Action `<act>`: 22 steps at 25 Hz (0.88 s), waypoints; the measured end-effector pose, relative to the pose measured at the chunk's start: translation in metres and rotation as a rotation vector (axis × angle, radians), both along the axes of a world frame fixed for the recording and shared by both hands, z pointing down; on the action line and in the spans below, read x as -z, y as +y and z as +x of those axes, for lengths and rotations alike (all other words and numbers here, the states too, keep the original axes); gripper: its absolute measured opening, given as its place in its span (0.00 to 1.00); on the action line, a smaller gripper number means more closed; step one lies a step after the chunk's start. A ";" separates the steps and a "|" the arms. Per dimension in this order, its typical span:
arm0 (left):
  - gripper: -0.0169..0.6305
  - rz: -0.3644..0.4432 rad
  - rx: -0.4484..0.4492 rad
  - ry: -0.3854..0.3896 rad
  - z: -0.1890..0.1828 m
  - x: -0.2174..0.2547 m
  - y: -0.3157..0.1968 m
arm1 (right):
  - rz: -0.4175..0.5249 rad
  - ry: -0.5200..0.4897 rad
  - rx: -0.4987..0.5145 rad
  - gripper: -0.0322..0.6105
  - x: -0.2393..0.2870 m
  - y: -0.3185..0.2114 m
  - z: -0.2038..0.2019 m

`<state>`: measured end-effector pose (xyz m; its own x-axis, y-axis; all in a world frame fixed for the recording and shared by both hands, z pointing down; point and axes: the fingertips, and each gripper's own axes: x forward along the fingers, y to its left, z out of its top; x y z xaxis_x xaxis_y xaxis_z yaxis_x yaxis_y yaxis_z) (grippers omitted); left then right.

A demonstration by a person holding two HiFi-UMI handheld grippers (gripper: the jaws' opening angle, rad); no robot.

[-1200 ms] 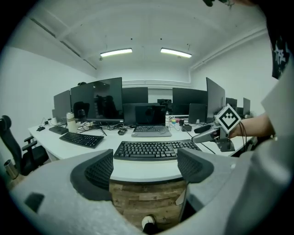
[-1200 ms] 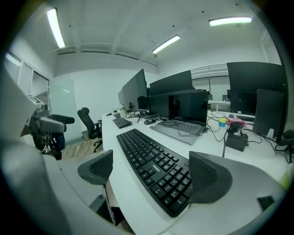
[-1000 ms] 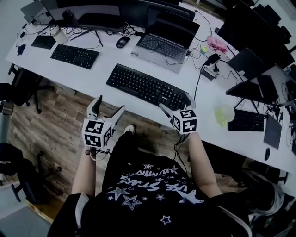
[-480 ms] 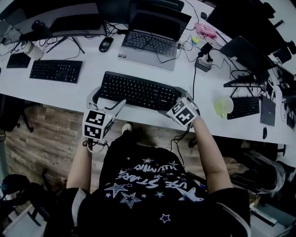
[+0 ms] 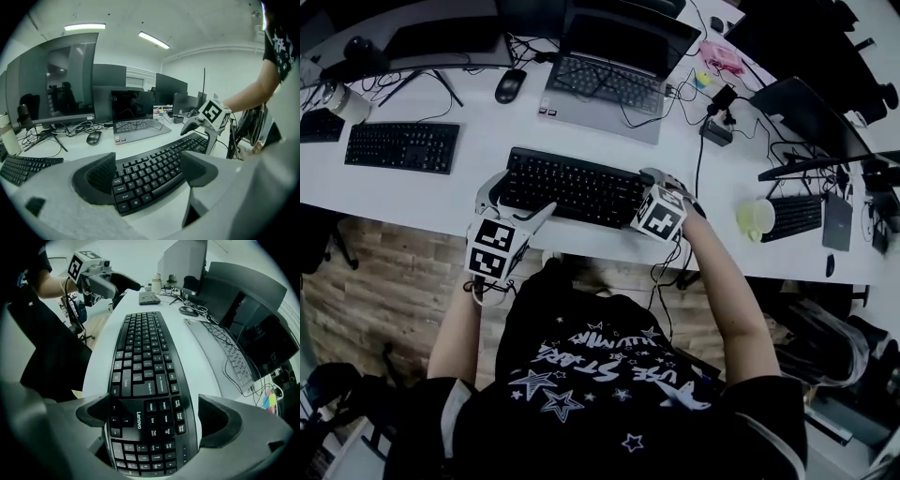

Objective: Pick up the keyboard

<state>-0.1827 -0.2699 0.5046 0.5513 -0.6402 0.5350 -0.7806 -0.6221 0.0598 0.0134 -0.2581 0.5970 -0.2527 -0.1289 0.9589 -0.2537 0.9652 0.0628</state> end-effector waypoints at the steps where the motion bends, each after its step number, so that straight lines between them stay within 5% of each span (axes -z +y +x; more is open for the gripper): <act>1: 0.69 -0.005 -0.009 0.000 0.000 -0.001 -0.002 | -0.014 0.013 0.013 0.90 -0.002 -0.001 -0.001; 15: 0.69 -0.052 -0.145 -0.024 0.002 -0.016 -0.024 | -0.286 0.191 0.092 0.94 -0.027 0.000 -0.003; 19: 0.69 -0.087 -0.213 -0.042 0.010 -0.028 -0.019 | -0.293 0.233 0.090 0.94 -0.028 0.001 0.000; 22: 0.69 -0.095 -0.235 -0.048 0.014 -0.035 -0.017 | -0.266 0.174 0.113 0.94 -0.026 -0.001 -0.009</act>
<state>-0.1689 -0.2872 0.5397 0.6515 -0.4436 0.6155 -0.6188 -0.7801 0.0928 0.0048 -0.2593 0.6226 -0.0806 0.1517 0.9851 -0.1516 0.9750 -0.1625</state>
